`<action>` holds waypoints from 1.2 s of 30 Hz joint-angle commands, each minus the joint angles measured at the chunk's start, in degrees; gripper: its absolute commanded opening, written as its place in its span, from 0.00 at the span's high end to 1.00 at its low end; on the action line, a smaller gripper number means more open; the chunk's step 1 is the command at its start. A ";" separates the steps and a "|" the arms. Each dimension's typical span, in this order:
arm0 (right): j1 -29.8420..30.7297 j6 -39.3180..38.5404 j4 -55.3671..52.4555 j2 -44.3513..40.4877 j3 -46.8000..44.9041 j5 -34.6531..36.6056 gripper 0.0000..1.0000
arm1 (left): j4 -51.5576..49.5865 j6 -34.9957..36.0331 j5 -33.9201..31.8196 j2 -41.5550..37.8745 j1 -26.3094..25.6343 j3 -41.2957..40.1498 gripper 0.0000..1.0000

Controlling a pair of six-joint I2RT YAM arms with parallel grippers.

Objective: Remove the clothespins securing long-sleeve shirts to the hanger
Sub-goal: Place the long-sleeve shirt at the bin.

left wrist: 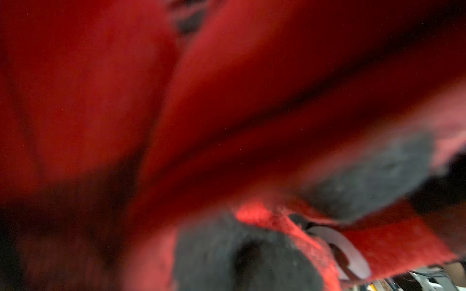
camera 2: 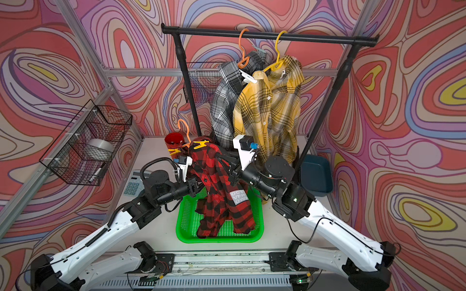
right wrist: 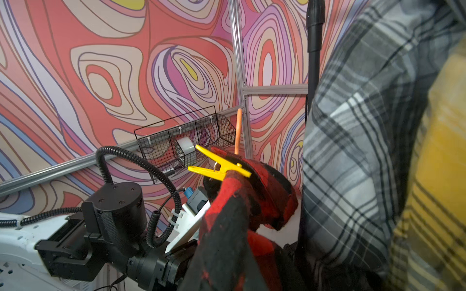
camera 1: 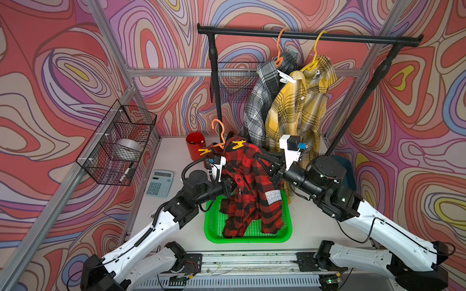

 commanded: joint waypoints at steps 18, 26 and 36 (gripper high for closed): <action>-2.41 2.39 3.70 -3.46 -13.18 4.47 1.00 | -17.76 1.34 -20.74 -14.35 4.46 -6.48 0.21; -3.34 2.97 3.64 -3.02 -14.26 2.65 1.00 | -18.06 6.33 -9.11 -15.17 13.36 4.01 0.25; -3.95 2.31 2.41 -2.75 -14.18 -3.52 1.00 | -7.17 5.83 7.97 1.53 18.81 13.58 0.28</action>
